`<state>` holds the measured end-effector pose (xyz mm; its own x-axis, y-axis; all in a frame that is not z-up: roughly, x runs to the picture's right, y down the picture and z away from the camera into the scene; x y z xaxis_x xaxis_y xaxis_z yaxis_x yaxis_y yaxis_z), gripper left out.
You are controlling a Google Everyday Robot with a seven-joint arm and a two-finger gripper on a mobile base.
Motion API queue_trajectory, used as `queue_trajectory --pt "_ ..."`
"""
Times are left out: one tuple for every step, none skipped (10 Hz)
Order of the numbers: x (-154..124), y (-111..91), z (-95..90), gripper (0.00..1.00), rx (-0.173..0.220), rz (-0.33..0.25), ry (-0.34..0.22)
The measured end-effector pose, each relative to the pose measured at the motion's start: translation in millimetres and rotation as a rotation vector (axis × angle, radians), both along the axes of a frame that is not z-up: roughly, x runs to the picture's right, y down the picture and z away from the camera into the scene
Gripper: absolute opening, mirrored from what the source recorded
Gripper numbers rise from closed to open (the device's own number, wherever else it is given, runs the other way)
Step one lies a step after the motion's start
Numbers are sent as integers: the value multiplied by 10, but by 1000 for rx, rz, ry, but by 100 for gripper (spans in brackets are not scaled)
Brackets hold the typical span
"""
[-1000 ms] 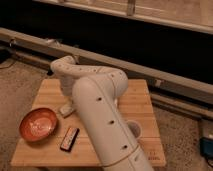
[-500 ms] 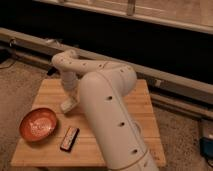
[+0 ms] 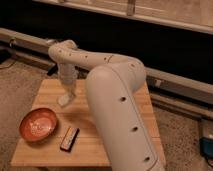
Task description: Place the white sponge in the ceramic bowl
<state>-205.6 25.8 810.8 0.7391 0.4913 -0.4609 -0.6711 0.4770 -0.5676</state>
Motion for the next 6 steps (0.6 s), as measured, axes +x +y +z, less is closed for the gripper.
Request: queue_trajectory --pt "-100 49 -102 0 -1 -26 -29" --pt "-251 108 -214 0 -1 -58 -68" --pt "-409 159 -291 0 -1 -92 -108" --pt "-537 216 -350 0 -7 -126 -138" --pt "-656 270 -392 0 -14 -156 -163" --pt "-778 324 -421 0 -22 -182 -186"
